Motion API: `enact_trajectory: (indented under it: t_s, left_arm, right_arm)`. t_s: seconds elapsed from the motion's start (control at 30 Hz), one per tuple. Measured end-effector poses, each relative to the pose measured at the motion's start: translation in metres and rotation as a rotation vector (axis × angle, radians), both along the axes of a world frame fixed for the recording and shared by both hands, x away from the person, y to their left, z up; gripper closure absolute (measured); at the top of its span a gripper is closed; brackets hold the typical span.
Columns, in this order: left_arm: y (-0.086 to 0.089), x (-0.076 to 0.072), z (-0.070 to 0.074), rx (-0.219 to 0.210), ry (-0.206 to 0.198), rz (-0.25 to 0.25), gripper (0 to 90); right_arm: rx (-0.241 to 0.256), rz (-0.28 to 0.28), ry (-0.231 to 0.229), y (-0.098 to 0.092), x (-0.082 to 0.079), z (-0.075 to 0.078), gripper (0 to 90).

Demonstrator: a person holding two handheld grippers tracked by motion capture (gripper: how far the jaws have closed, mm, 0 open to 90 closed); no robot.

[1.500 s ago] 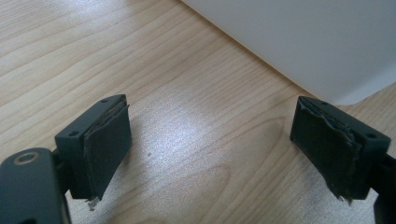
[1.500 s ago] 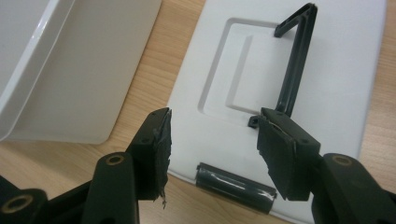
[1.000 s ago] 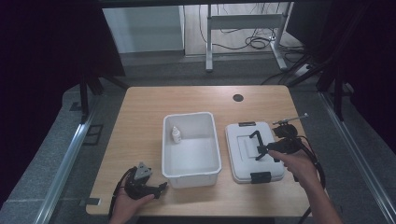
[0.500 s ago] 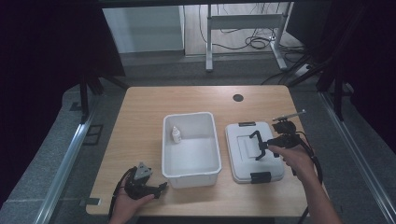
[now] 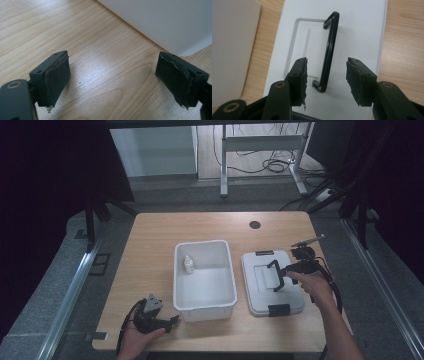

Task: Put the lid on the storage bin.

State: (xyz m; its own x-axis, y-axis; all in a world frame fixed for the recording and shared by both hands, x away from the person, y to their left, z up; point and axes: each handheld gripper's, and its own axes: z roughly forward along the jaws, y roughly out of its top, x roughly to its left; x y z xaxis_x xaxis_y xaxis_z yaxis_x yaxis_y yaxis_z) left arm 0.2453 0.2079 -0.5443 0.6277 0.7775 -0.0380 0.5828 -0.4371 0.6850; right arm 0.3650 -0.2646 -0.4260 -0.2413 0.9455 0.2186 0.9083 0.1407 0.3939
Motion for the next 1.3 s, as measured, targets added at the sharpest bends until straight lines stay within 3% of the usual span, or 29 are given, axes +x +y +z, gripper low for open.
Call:
enact_trajectory:
  t_s: [0.8,1.3]
  left_arm:
    - [0.000,0.000,0.000,-0.001,-0.001,-0.002,12.1]
    - [0.000,0.000,0.000,-0.002,-0.001,-0.003,12.2]
  right_arm:
    - [-0.004,-0.043,0.097,0.003,0.036,-0.027,66.5]
    - [-0.001,-0.082,0.144,0.012,0.044,-0.035,81.5]
